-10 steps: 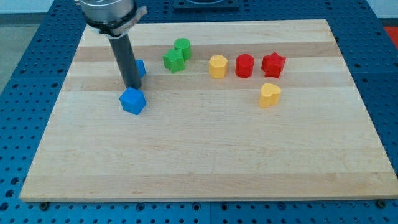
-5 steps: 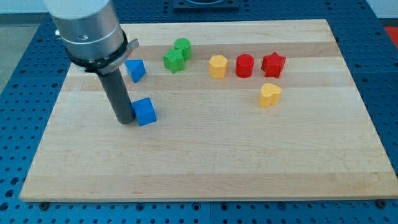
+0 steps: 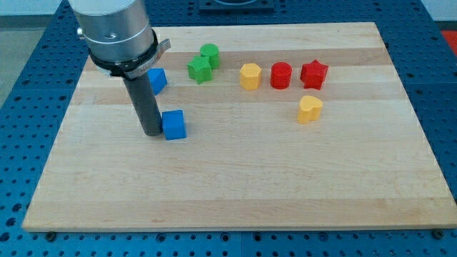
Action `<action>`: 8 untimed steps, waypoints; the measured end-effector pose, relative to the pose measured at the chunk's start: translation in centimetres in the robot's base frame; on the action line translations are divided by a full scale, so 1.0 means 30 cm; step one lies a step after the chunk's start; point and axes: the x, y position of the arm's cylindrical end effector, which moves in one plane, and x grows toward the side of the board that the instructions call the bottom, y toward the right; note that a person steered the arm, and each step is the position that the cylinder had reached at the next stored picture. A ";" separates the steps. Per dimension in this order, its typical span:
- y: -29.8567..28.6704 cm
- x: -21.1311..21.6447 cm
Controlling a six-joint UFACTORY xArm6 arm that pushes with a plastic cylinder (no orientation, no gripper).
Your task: Move the cube diagonally bottom left to the hexagon
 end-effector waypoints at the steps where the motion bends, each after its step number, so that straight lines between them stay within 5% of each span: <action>1: 0.019 -0.001; 6: 0.192 -0.017; 8: 0.097 -0.105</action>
